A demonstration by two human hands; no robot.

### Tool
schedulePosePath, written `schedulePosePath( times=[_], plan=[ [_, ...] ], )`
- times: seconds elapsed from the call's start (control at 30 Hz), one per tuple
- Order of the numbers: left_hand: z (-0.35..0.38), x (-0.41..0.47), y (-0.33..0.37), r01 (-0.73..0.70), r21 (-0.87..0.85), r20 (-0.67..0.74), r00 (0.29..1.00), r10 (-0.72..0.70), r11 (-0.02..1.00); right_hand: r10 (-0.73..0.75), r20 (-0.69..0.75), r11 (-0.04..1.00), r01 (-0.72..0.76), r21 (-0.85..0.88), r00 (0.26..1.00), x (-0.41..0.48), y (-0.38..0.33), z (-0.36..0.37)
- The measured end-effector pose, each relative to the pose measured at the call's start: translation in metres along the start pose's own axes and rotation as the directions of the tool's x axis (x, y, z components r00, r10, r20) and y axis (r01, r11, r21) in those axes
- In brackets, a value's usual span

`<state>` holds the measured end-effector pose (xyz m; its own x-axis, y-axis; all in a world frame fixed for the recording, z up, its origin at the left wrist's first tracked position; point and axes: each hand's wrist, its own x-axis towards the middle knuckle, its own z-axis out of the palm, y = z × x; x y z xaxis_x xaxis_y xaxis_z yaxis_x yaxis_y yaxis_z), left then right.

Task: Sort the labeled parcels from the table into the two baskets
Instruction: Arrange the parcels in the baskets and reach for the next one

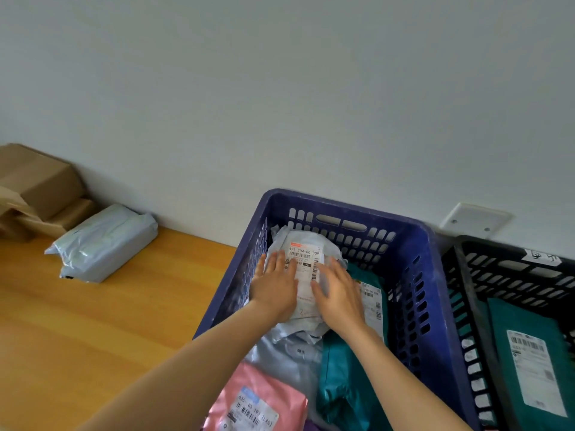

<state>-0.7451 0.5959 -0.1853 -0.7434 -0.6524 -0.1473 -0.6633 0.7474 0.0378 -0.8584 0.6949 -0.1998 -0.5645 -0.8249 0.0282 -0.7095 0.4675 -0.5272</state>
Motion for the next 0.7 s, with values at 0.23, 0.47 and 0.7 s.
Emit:
schedulePosePath(
  times=[0.23, 0.47, 0.7],
  plan=[
    [-0.046, -0.030, -0.018, -0.104, 0.015, -0.208, 0.973, 0.105, 0.995, -0.072, -0.223, 0.995, 0.087, 0.057, 0.972, 0.001, -0.034, -0.027],
    [-0.096, -0.073, -0.067, -0.036, -0.085, -0.338, 0.941, 0.005, 0.996, -0.186, -0.249, 0.963, 0.226, 0.144, 0.950, -0.003, -0.106, -0.042],
    [-0.111, -0.124, -0.163, 0.064, -0.128, -0.361, 0.926, -0.107, 0.990, -0.274, -0.265, 0.938, 0.317, 0.137, 0.925, -0.017, -0.198, -0.015]
  ],
)
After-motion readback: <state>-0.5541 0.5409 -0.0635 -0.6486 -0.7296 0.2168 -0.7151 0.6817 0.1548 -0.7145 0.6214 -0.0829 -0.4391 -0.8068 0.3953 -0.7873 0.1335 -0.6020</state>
